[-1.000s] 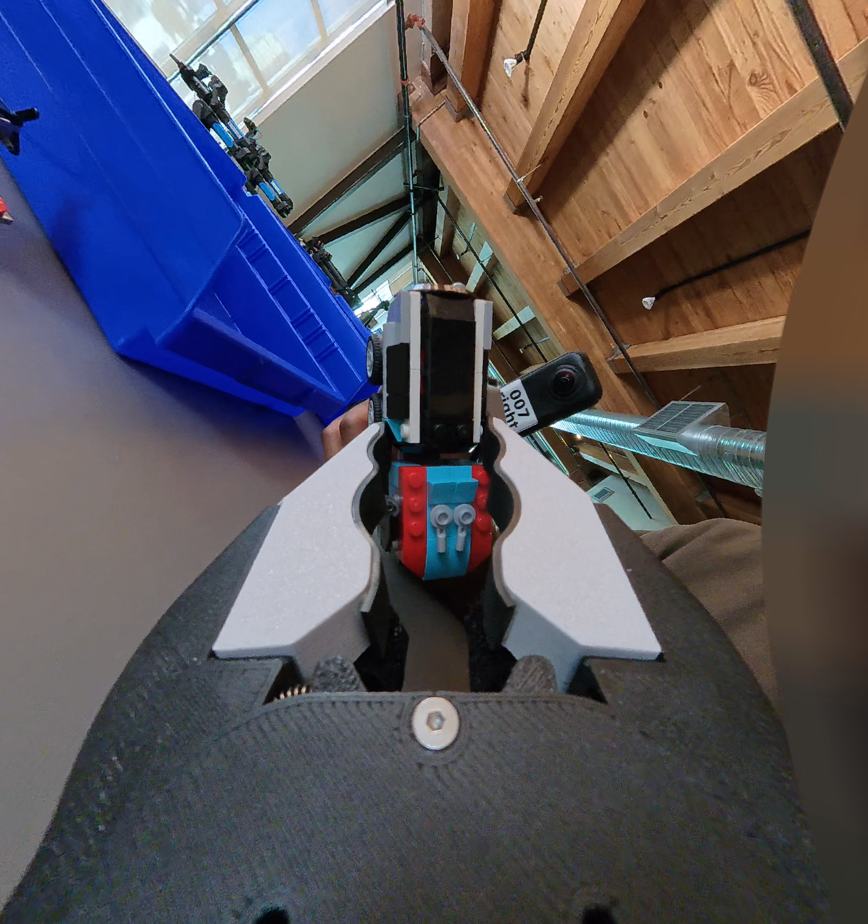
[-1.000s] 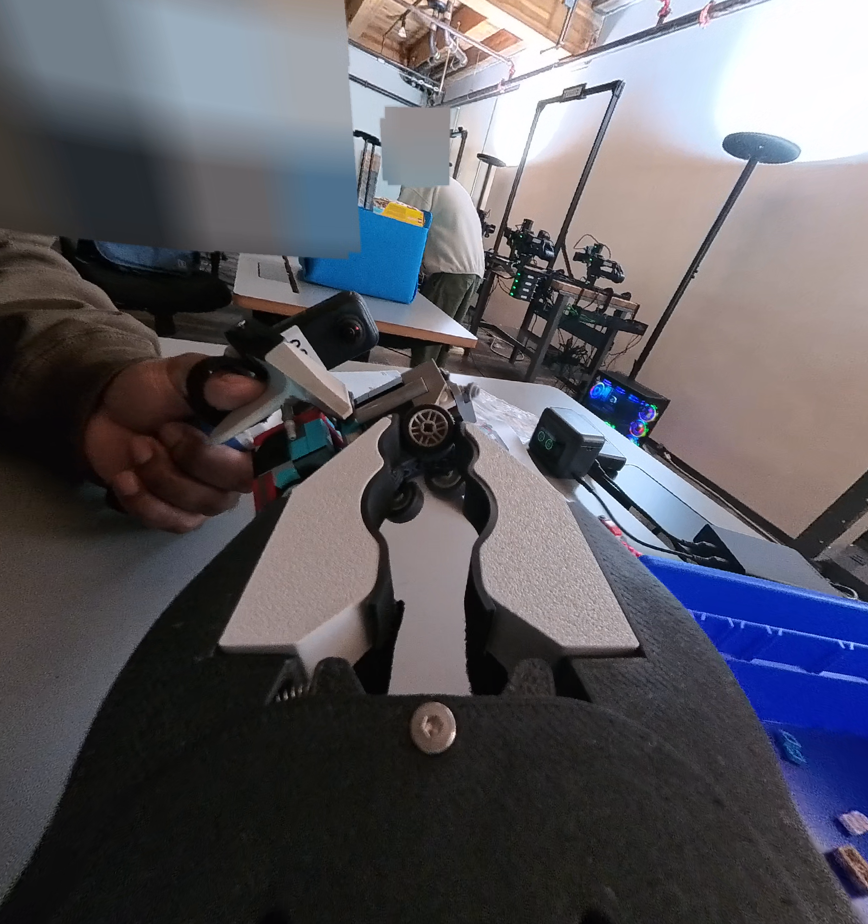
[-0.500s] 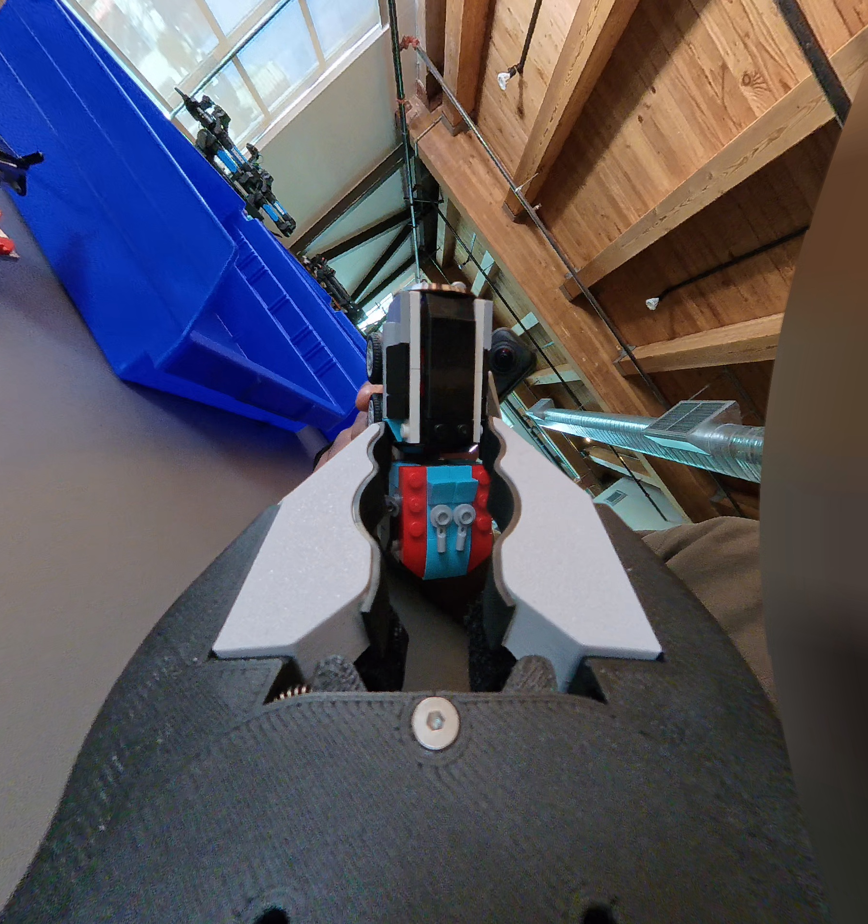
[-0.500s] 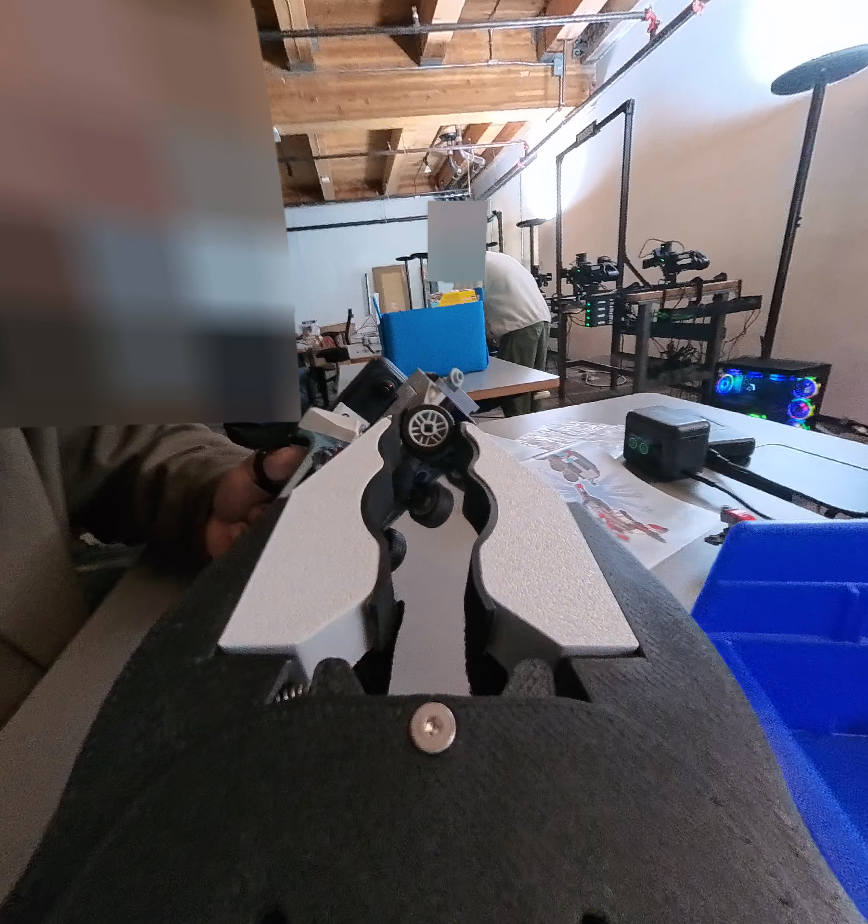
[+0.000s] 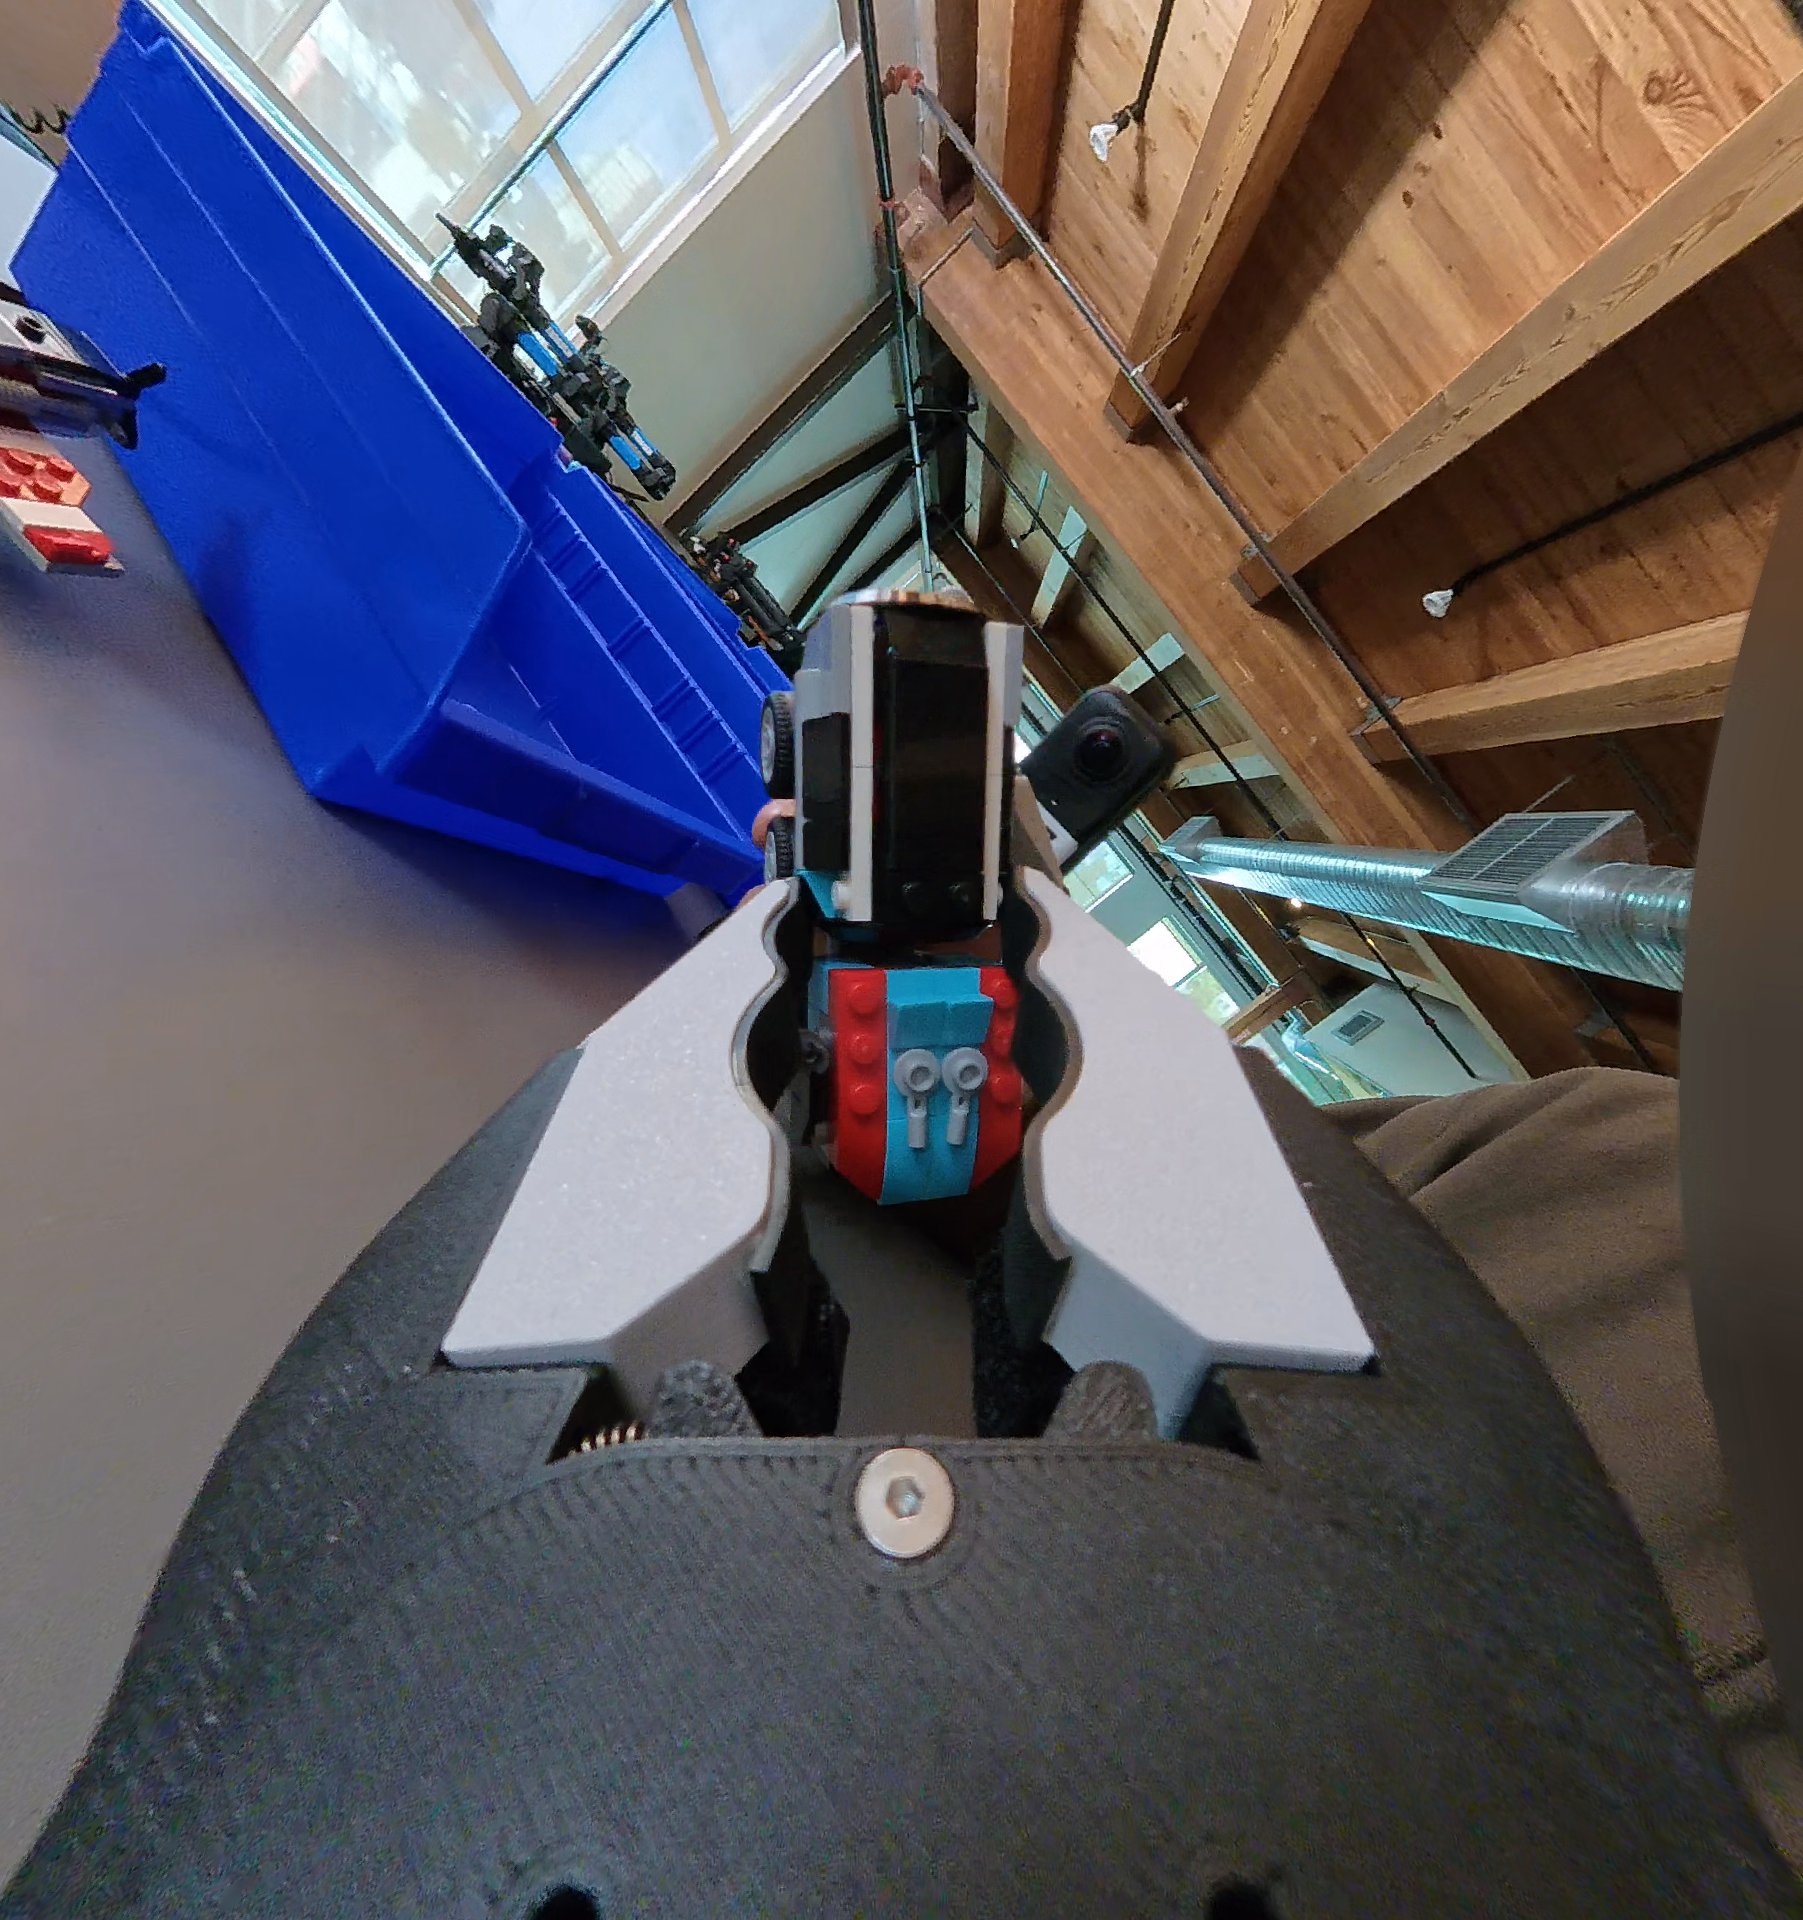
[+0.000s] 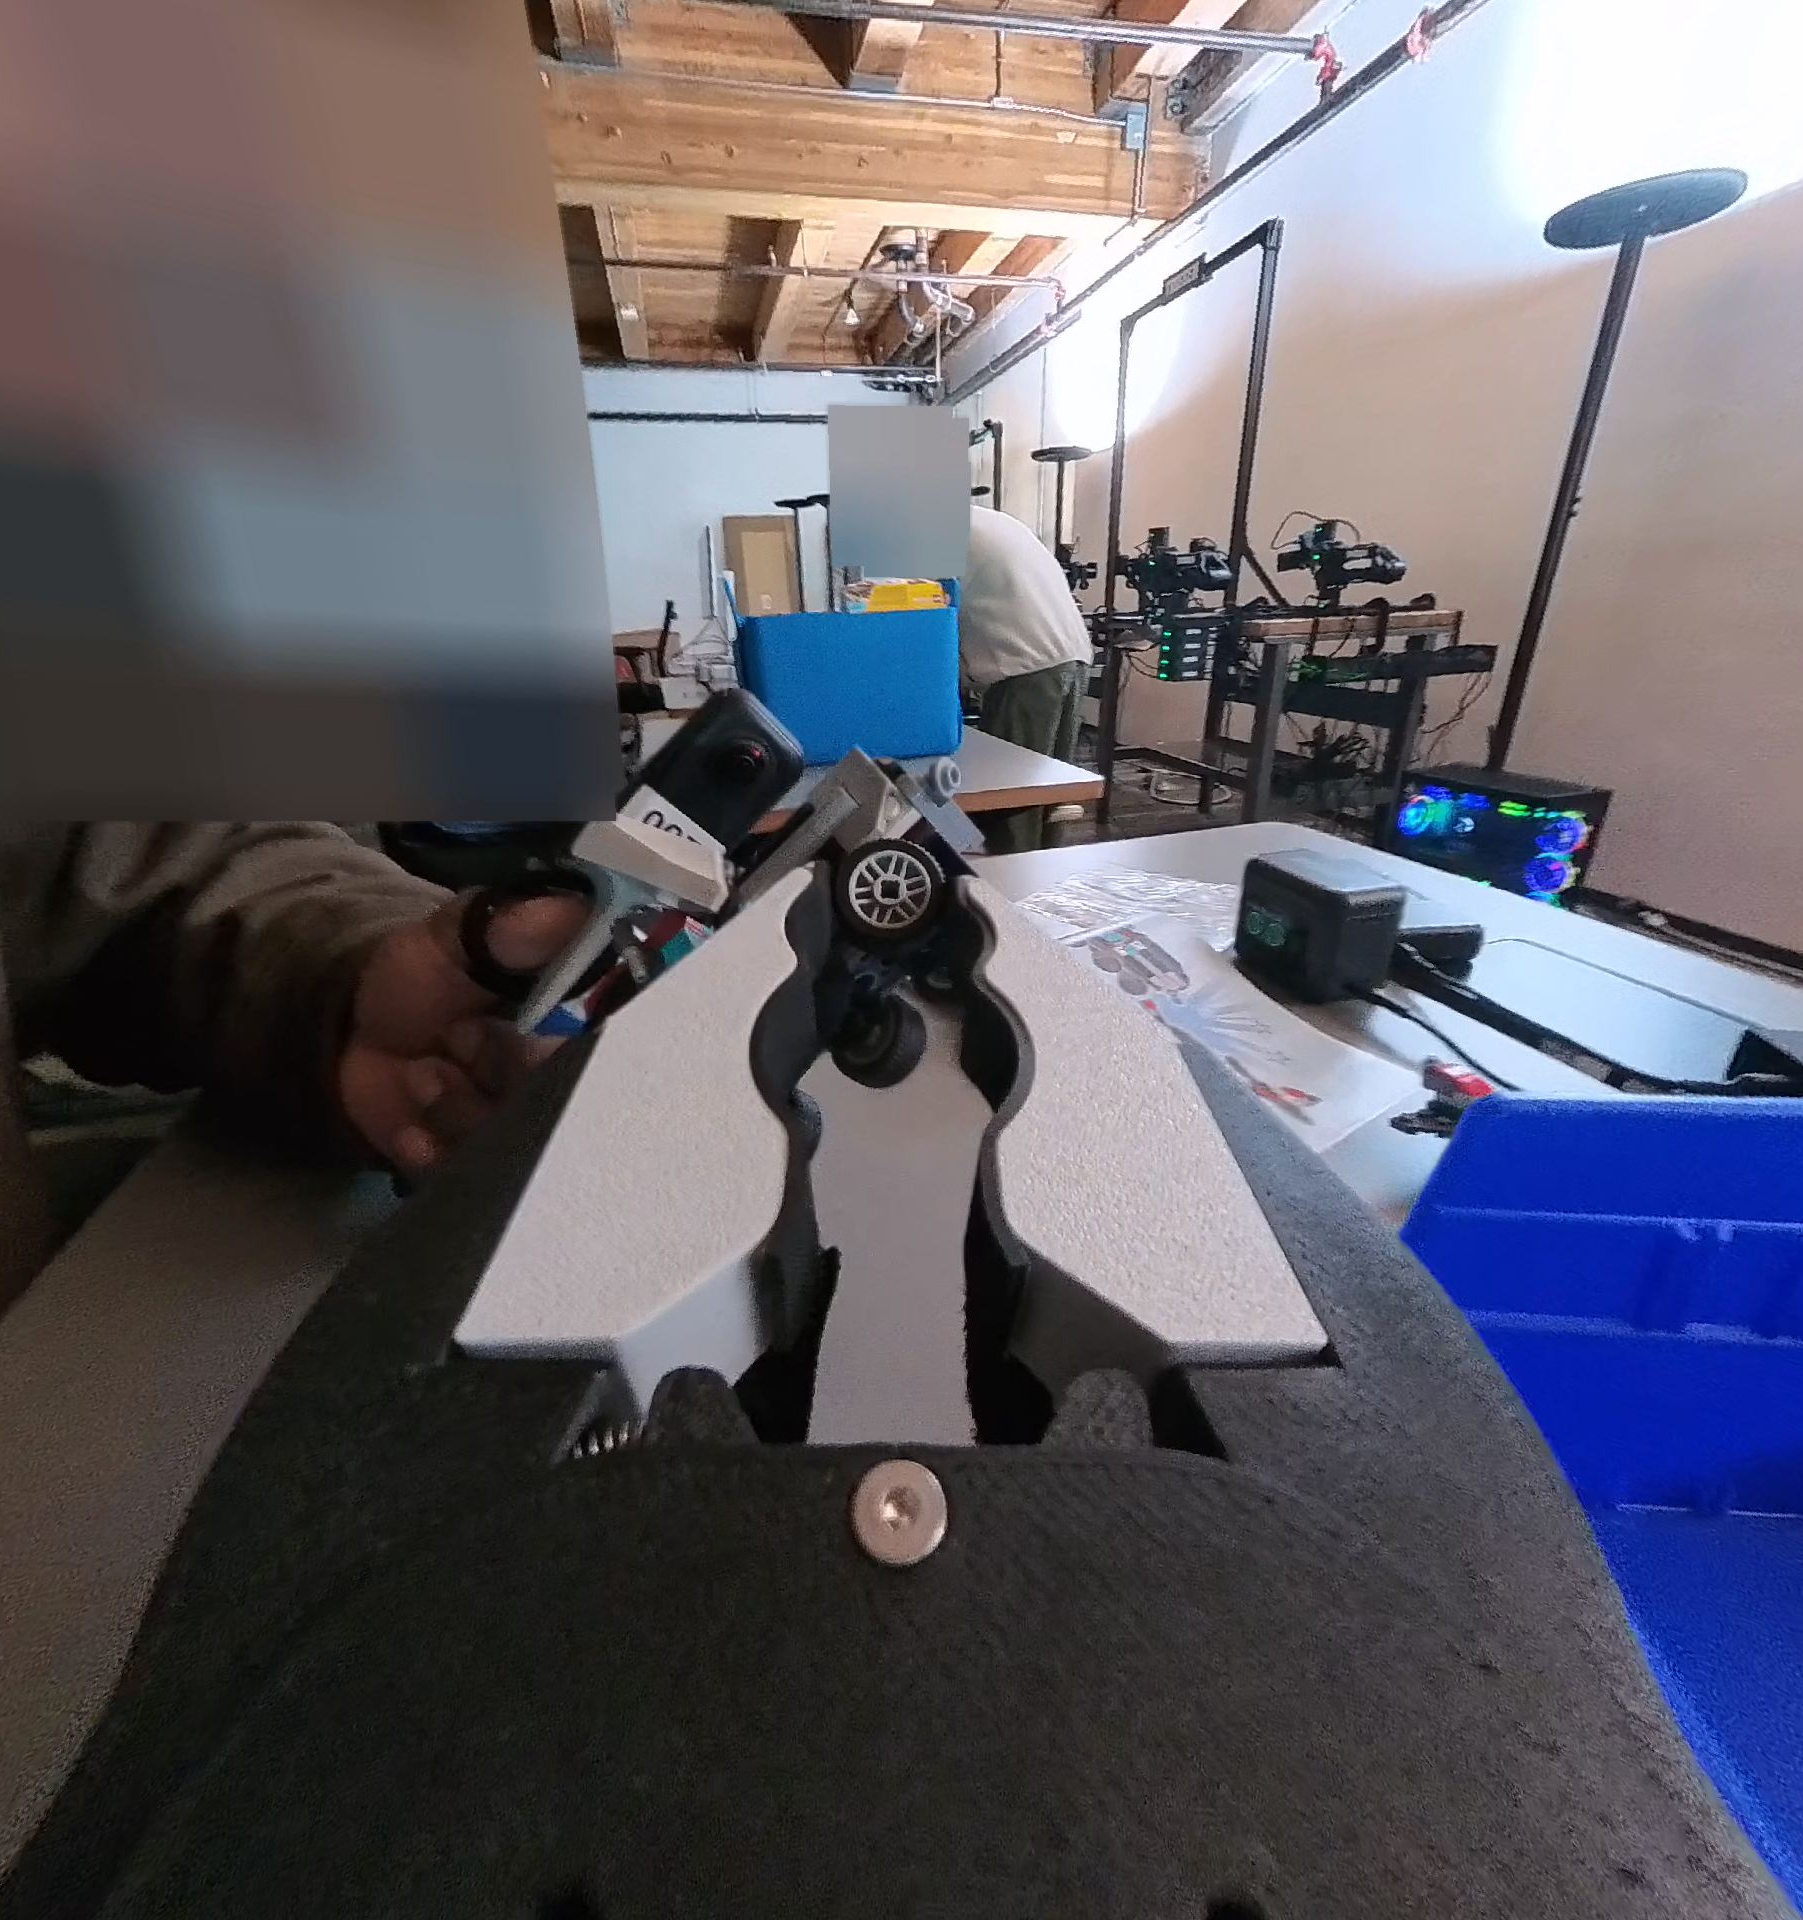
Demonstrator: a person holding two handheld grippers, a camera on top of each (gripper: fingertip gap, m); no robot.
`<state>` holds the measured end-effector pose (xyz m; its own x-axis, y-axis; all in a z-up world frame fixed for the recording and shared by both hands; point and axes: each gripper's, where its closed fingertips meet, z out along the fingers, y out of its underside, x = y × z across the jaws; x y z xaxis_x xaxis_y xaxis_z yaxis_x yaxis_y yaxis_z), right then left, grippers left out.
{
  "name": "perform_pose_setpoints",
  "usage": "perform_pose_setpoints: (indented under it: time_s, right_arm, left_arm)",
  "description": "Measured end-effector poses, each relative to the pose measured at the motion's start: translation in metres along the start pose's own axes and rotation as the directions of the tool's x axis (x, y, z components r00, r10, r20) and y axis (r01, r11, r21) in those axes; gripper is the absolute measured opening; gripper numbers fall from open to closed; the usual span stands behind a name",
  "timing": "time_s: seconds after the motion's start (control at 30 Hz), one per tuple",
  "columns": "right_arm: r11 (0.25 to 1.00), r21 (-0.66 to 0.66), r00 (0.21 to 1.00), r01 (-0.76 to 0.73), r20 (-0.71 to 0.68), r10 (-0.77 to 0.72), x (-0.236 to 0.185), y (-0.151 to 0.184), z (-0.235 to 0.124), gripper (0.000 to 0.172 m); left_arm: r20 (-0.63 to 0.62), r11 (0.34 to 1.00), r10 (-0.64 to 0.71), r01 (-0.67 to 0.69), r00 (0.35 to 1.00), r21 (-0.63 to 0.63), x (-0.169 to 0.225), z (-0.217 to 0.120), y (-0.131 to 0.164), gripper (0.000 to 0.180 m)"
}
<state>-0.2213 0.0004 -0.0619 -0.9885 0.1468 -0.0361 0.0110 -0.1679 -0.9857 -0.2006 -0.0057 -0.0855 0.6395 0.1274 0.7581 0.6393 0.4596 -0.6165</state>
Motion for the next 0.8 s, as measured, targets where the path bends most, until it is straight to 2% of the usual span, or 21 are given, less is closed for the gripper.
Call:
perform_pose_setpoints:
  time_s: [0.23,0.43,0.8]
  right_arm:
    - [0.973,-0.065,0.971,0.221,-0.076,-0.226,0.002,0.004,0.0,0.023]
    - [0.947,-0.107,0.946,0.303,-0.089,-0.313,0.002,0.006,0.0,0.023]
    - [0.872,-0.274,0.892,0.405,-0.091,-0.442,0.009,0.016,-0.001,0.022]
  left_arm:
    - [0.033,1.0,0.027,-0.027,0.999,-0.001,-0.002,-0.001,0.001,0.037]
    - [0.068,0.996,0.091,-0.09,0.994,-0.016,-0.003,-0.001,0.001,0.037]
    - [0.14,0.981,0.19,-0.182,0.972,-0.069,-0.013,-0.001,0.006,0.036]
